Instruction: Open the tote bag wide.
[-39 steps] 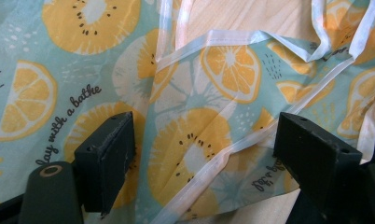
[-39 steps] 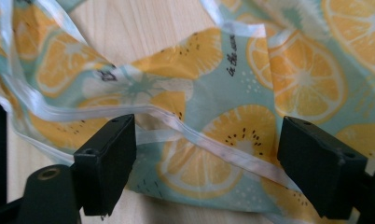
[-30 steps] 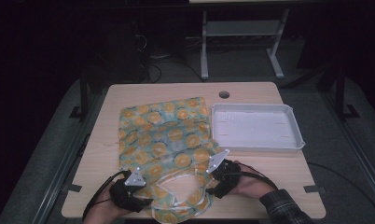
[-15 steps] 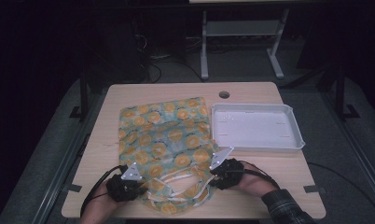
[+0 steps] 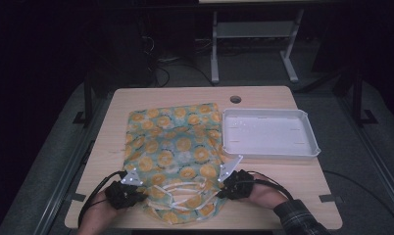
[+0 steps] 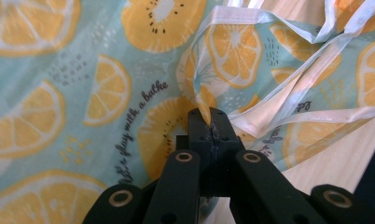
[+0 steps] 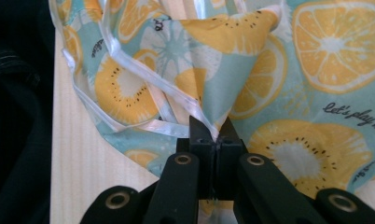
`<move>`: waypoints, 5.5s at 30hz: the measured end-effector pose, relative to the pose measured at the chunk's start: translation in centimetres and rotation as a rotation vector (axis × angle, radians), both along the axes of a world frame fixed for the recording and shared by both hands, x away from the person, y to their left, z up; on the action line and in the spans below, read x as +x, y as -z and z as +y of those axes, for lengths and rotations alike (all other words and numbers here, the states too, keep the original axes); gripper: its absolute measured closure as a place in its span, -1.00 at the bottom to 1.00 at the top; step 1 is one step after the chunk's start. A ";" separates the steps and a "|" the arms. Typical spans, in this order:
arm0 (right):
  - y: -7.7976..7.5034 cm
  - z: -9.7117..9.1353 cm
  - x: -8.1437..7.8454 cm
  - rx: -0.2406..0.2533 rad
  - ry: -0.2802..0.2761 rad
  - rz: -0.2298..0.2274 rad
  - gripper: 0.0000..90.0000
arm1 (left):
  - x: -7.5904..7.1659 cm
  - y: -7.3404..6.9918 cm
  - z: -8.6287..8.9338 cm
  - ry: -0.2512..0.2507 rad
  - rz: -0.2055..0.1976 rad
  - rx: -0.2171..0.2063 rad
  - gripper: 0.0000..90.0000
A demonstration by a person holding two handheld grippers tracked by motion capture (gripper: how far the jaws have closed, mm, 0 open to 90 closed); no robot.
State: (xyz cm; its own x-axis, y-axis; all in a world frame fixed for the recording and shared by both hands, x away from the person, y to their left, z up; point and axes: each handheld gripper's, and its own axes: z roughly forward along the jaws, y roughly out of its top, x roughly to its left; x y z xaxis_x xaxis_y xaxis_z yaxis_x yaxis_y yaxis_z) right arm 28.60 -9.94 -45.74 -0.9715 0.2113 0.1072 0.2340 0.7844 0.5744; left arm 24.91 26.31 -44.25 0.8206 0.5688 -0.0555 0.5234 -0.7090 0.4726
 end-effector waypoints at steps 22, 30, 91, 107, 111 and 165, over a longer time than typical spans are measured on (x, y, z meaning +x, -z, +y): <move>-1.9 0.3 -2.9 0.051 -0.135 -0.010 0.97 | -4.3 -3.2 2.5 -0.007 0.011 -0.153 1.00; -3.4 -0.2 -2.9 0.100 -0.123 -0.050 0.97 | -4.3 -5.1 2.7 0.002 -0.034 -0.191 1.00; -5.4 2.7 17.3 0.047 0.383 -0.086 0.96 | 18.7 -4.3 3.8 -0.302 -0.121 -0.193 1.00; -1.6 4.2 16.2 -0.088 0.313 -0.073 0.96 | 17.9 -0.7 2.4 -0.244 -0.051 -0.032 1.00; -1.5 4.3 15.5 -0.097 0.281 -0.066 0.96 | 17.2 -1.0 2.4 -0.219 -0.046 -0.005 1.00; -8.4 1.1 7.8 0.209 0.197 -0.091 0.23 | 6.1 -7.8 3.5 -0.113 -0.108 -0.300 0.12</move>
